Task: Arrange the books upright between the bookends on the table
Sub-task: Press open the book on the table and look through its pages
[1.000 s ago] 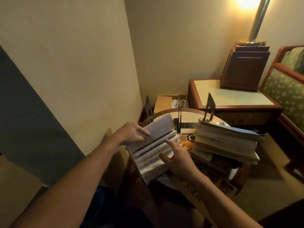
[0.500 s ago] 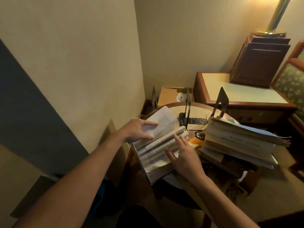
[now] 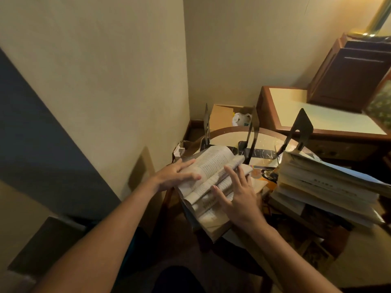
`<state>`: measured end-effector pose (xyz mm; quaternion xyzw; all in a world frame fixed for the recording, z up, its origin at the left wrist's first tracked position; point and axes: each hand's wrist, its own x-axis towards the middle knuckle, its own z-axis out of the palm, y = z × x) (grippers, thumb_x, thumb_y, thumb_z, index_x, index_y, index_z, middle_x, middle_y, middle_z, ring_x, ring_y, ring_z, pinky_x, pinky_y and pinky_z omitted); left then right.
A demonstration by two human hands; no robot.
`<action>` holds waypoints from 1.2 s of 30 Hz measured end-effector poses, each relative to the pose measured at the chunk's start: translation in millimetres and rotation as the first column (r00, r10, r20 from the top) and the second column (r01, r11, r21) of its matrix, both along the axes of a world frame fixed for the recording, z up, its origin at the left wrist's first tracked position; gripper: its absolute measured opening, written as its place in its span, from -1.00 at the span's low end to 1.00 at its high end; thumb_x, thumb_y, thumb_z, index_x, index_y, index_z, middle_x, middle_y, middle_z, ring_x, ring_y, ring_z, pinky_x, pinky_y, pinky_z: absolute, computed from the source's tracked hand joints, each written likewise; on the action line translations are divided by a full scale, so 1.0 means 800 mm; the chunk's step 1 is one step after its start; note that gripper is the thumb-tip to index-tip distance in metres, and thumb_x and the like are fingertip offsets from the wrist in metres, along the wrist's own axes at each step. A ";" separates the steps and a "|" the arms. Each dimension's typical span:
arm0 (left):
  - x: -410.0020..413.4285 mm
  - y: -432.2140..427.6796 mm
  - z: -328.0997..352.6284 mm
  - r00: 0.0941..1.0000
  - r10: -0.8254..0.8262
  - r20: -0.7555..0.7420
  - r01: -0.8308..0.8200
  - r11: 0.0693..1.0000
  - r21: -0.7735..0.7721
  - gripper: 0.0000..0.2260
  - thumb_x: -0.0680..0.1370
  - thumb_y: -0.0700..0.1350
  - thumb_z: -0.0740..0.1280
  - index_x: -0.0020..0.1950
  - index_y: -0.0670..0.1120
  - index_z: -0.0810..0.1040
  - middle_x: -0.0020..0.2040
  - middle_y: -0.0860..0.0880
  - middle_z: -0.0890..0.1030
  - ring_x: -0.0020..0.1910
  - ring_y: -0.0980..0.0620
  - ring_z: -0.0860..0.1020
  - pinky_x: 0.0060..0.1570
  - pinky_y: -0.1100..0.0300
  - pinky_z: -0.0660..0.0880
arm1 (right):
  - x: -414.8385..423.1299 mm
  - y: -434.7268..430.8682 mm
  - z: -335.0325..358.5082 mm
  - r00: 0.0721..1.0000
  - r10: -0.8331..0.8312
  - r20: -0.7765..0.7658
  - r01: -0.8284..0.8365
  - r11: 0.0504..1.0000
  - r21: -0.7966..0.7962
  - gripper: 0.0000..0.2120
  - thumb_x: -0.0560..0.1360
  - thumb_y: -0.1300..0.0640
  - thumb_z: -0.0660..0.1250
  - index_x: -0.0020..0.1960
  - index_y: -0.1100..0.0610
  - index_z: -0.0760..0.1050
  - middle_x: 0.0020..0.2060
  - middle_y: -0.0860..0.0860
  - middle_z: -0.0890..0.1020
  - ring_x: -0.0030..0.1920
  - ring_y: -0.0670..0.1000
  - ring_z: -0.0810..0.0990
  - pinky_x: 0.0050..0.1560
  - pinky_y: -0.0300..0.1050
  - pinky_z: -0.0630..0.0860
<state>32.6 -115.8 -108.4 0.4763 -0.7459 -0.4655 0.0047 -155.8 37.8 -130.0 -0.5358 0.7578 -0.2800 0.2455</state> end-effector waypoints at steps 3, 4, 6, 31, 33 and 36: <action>0.001 -0.006 -0.004 1.000 0.023 0.017 -0.022 0.999 -0.027 -0.10 0.25 0.48 0.35 0.56 0.30 0.20 0.66 -0.02 -0.03 0.59 -0.20 0.11 0.47 -0.17 0.21 | -0.002 -0.003 -0.005 1.000 -0.009 -0.008 0.009 0.999 -0.051 -0.31 0.43 -0.49 0.18 0.50 -0.36 0.09 0.62 -0.07 -0.06 0.59 0.21 -0.05 0.49 0.38 0.07; -0.001 -0.009 -0.005 0.999 0.023 0.034 -0.021 0.999 -0.046 -0.09 0.25 0.48 0.34 0.56 0.28 0.21 0.66 -0.02 -0.05 0.59 -0.21 0.11 0.46 -0.16 0.22 | -0.003 -0.003 -0.007 1.000 -0.013 -0.004 0.013 0.997 -0.069 -0.32 0.43 -0.49 0.19 0.48 -0.36 0.12 0.62 -0.06 -0.03 0.59 0.21 -0.02 0.48 0.37 0.09; -0.002 -0.018 -0.007 0.997 0.016 0.071 -0.011 0.997 -0.074 -0.03 0.20 0.54 0.31 0.57 0.26 0.21 0.66 -0.02 -0.07 0.59 -0.23 0.09 0.47 -0.21 0.22 | -0.004 -0.003 -0.009 1.000 -0.026 -0.002 0.026 0.996 -0.080 -0.31 0.40 -0.51 0.19 0.47 -0.34 0.16 0.62 -0.05 0.00 0.59 0.20 0.01 0.46 0.34 0.11; 0.020 0.035 0.004 0.970 0.243 -0.028 -0.236 0.904 -0.356 -0.01 0.33 0.38 0.49 0.63 0.14 0.11 0.37 -0.07 0.35 0.29 -0.09 0.42 0.21 0.00 0.50 | -0.028 -0.042 0.029 0.929 0.162 -0.332 -0.131 0.985 0.114 -0.36 0.49 -0.37 0.11 0.54 -0.27 0.12 0.62 -0.04 0.03 0.61 0.09 -0.13 0.41 0.52 -0.34; 0.027 0.040 0.012 0.959 0.253 -0.128 -0.282 0.901 -0.329 -0.08 0.34 0.23 0.57 0.60 0.15 0.20 0.34 -0.04 0.39 0.27 -0.06 0.44 0.22 -0.03 0.55 | -0.010 -0.031 0.036 0.904 0.127 -0.407 -0.108 0.992 0.069 -0.41 0.56 -0.34 0.10 0.55 -0.25 0.12 0.62 -0.04 0.04 0.61 0.10 -0.13 0.40 0.51 -0.37; 0.035 0.047 0.024 0.892 0.303 -0.335 -0.355 0.929 -0.107 -0.27 0.37 -0.04 0.61 0.48 0.18 0.40 0.35 0.02 0.50 0.29 -0.03 0.53 0.13 -0.07 0.63 | 0.020 -0.007 0.032 0.896 0.124 -0.427 -0.128 0.992 0.018 -0.38 0.56 -0.36 0.06 0.57 -0.20 0.09 0.62 -0.02 0.04 0.61 0.12 -0.13 0.39 0.45 -0.44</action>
